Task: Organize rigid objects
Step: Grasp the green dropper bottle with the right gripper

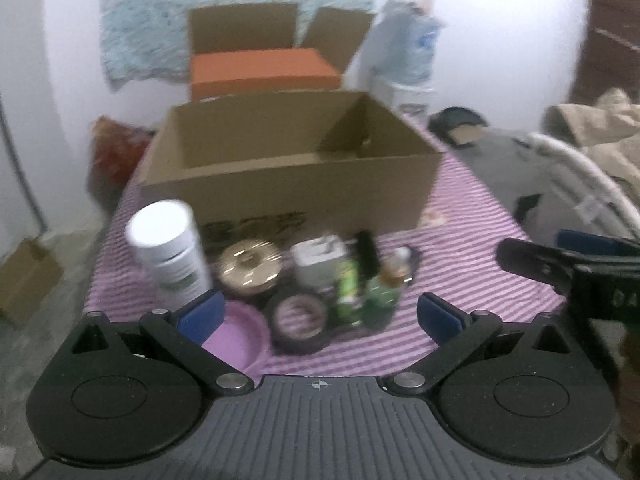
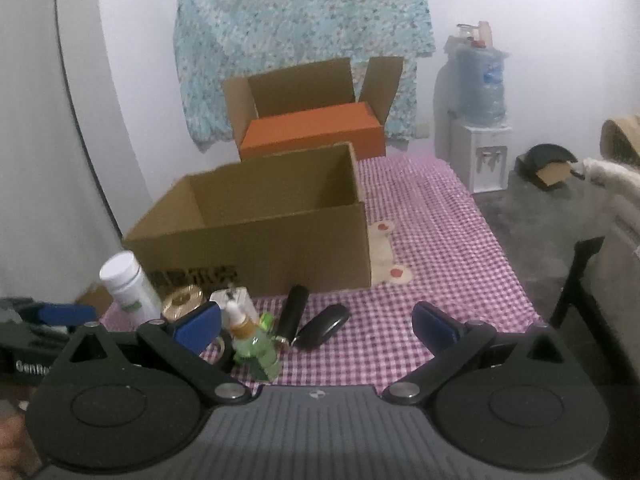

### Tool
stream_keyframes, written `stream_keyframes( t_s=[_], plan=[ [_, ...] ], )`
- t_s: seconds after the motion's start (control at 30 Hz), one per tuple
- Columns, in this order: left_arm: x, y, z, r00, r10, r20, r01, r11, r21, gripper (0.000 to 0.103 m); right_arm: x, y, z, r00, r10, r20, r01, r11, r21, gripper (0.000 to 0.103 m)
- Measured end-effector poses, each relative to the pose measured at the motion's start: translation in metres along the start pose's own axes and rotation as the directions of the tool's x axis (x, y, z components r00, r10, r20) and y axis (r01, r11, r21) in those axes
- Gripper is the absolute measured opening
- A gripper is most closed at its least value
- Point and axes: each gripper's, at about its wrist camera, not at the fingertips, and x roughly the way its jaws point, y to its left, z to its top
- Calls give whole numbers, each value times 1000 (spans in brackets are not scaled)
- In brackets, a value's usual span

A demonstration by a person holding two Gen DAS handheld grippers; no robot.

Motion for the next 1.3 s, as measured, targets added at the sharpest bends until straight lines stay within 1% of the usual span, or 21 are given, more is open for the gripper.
stream_keyframes(
  t_s=[0.07,0.13,0.23,0.27,0.3,0.37,0.4,0.47,0.53,0.6,0.67,0.77,0.83,0.9,0.93,1.0,1.07,1.17,1.3],
  plan=[
    [5,-9,2,1000,-27,4,27,998,48,101,2,-7,2,1000,27,4,-27,999,18,101],
    [12,-20,3,999,-43,-3,43,994,105,98,6,-10,3,998,57,-5,-57,998,32,97],
    [23,-33,4,997,-71,-21,73,981,178,94,17,-13,4,992,118,-34,-116,992,55,86],
    [26,-36,3,996,-82,-26,86,977,194,91,22,-12,4,989,141,-49,-138,989,57,80],
    [30,-39,2,995,-93,-33,98,973,211,83,26,-11,4,985,159,-60,-156,986,56,77],
    [38,-42,1,993,-106,-52,116,964,238,75,34,-8,5,977,200,-79,-196,979,52,72],
    [43,-44,1,992,-108,-61,120,961,248,74,37,-7,5,972,216,-87,-212,976,51,69],
    [48,-45,0,991,-112,-72,127,957,259,65,43,-3,5,964,245,-104,-242,969,44,66],
    [54,-46,-1,990,-115,-86,134,955,264,62,50,1,7,956,268,-117,-265,964,36,64],
    [60,-44,-1,989,-113,-100,136,954,265,58,57,4,8,950,281,-134,-280,960,24,58],
    [65,-43,-2,987,-118,-107,143,953,267,56,64,7,8,943,295,-154,-296,955,18,54],
    [69,-44,-2,987,-120,-106,145,949,278,53,74,9,8,931,313,-186,-316,949,15,44],
    [72,-44,-3,987,-120,-107,146,947,286,49,79,11,8,926,320,-201,-324,946,12,39],
    [75,-43,-4,987,-115,-110,143,947,288,42,85,11,7,921,322,-218,-328,945,9,31],
    [77,-43,-4,987,-114,-112,142,947,287,41,88,12,7,920,322,-224,-329,944,9,29],
    [80,-41,-4,987,-110,-119,139,950,281,34,92,12,6,913,330,-239,-337,941,11,25],
    [83,-40,-3,987,-105,-118,134,952,274,31,94,13,5,912,331,-242,-339,941,6,25],
    [83,-38,-1,986,-117,-119,144,956,257,31,94,14,6,914,325,-241,-336,942,-3,24],
    [80,-38,-1,986,-120,-112,145,956,256,31,92,15,8,917,317,-242,-329,944,-10,24]
  ],
)
